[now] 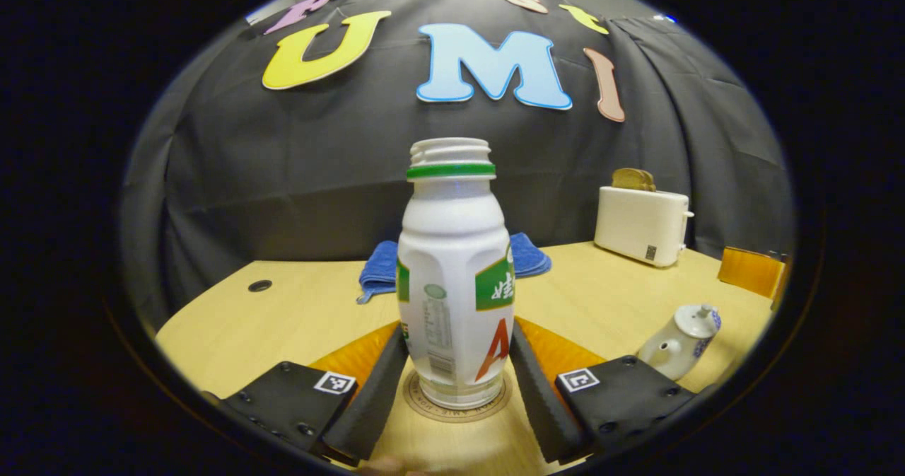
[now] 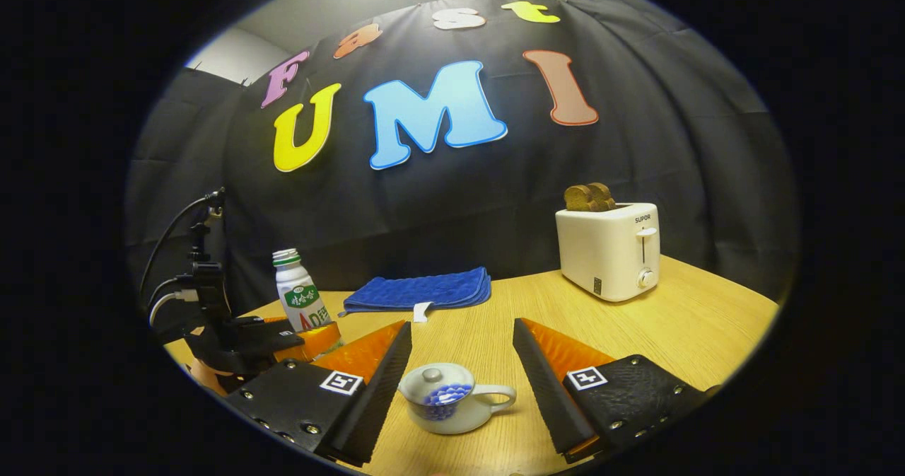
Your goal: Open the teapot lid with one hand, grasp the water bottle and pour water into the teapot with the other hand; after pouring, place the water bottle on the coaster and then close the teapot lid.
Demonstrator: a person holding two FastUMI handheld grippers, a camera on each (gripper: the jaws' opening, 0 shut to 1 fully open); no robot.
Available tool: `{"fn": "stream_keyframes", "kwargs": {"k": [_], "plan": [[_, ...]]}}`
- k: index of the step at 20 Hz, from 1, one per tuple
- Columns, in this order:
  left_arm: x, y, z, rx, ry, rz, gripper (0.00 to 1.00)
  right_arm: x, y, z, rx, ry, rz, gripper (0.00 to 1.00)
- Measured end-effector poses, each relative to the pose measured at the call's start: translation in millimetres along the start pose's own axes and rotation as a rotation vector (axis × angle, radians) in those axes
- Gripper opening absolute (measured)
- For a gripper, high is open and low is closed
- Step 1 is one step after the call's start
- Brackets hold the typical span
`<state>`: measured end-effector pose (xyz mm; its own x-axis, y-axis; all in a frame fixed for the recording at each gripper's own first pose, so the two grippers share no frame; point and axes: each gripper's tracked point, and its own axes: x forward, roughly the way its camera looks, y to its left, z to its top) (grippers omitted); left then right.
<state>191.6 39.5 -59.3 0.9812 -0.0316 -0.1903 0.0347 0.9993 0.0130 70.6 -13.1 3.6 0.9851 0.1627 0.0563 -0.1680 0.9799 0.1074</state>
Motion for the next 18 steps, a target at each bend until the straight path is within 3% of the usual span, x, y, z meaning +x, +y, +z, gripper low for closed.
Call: {"fn": "stream_keyframes", "kwargs": {"k": [1, 3, 7, 8, 10, 16, 17, 18], "plan": [[-4.3, 3.1, 1.5, 0.000, -0.002, 0.013, 0.94, -0.2, 0.3, -0.2, -0.003, 0.001, 0.001, 0.90], [-12.9, 1.0, 2.1, -0.006, -0.012, 0.014, 1.00, -1.0, 1.7, 1.1, -0.009, -0.004, 0.003, 0.90], [-43.0, -4.7, 9.5, 0.045, -0.046, 0.028, 0.91, -4.6, 2.7, 6.3, -0.013, -0.020, 0.003, 0.90], [-52.1, -6.2, 13.2, 0.056, -0.061, 0.035, 0.91, -6.3, 3.5, 10.0, -0.015, -0.031, 0.001, 0.90], [-74.5, -16.5, 18.4, 0.047, -0.084, 0.026, 1.00, -11.0, 5.9, 14.2, -0.027, -0.050, -0.002, 0.90], [-138.7, -51.1, 14.6, 0.016, -0.134, 0.004, 1.00, -50.6, 24.7, -4.5, -0.052, -0.047, 0.014, 0.90], [-150.4, -56.8, 11.8, 0.012, -0.135, 0.005, 0.95, -60.3, 26.7, -10.8, -0.063, -0.038, 0.009, 0.90], [-160.9, -59.9, 10.2, 0.002, -0.146, 0.007, 1.00, -70.2, 28.6, -15.3, -0.071, -0.033, 0.006, 0.90]]}}
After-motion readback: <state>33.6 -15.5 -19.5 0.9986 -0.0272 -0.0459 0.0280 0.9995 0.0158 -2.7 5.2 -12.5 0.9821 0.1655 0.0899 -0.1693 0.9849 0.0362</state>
